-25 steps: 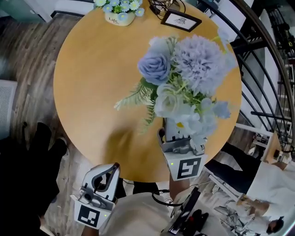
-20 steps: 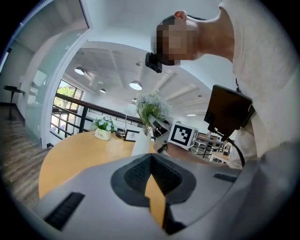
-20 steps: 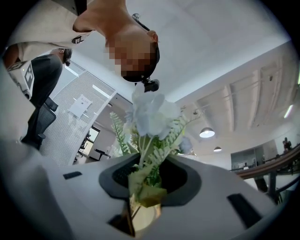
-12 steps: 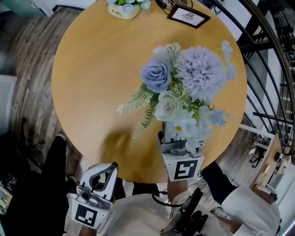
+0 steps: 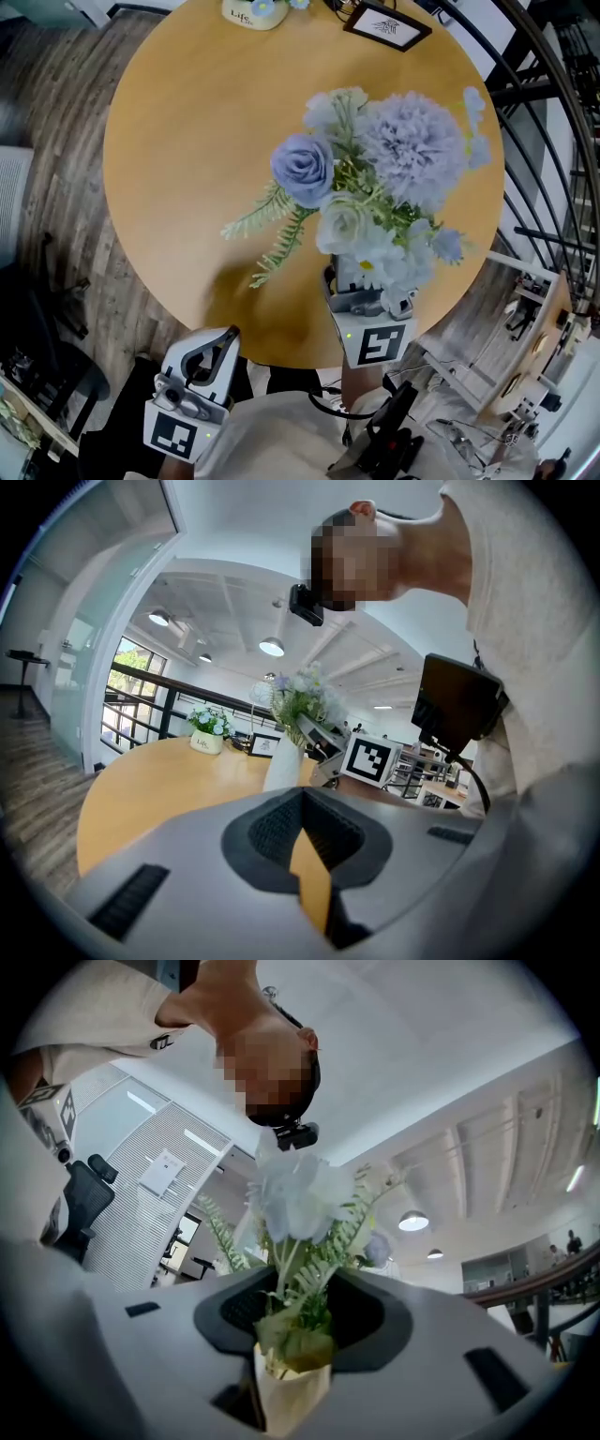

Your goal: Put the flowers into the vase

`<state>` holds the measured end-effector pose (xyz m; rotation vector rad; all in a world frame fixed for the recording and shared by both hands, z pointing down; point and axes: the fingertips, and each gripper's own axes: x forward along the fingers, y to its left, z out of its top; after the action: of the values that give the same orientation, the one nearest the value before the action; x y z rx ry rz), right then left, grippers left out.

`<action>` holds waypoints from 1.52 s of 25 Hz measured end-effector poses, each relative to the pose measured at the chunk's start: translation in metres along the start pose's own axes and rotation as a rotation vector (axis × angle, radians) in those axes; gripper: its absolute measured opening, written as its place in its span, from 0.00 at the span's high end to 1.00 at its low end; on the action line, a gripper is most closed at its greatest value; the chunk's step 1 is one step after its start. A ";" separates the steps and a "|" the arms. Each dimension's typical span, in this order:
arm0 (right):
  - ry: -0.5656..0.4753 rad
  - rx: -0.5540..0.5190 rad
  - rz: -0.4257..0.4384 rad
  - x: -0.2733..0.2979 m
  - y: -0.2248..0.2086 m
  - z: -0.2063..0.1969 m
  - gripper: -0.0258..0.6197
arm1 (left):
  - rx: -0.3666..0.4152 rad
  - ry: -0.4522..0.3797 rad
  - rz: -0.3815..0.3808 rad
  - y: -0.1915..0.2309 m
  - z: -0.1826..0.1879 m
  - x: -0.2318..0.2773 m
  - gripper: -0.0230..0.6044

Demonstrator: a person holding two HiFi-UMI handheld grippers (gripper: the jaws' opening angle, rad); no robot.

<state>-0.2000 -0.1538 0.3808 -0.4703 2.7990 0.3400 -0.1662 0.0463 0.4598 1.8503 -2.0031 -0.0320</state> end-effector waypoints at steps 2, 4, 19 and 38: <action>0.002 0.014 0.004 -0.002 0.000 0.000 0.72 | 0.000 0.000 0.004 0.001 -0.001 -0.001 0.95; 0.001 0.028 0.012 -0.004 0.001 0.002 0.69 | -0.001 -0.001 0.007 0.001 -0.001 -0.002 0.95; 0.008 -0.016 0.017 -0.012 0.006 0.001 0.50 | 0.004 -0.003 0.000 0.001 0.001 -0.001 0.95; 0.094 0.049 -0.017 -0.034 0.007 -0.025 0.49 | 0.000 0.001 -0.018 0.002 0.002 0.003 0.95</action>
<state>-0.1775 -0.1441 0.4157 -0.5108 2.8847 0.2510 -0.1685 0.0435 0.4592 1.8678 -1.9862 -0.0367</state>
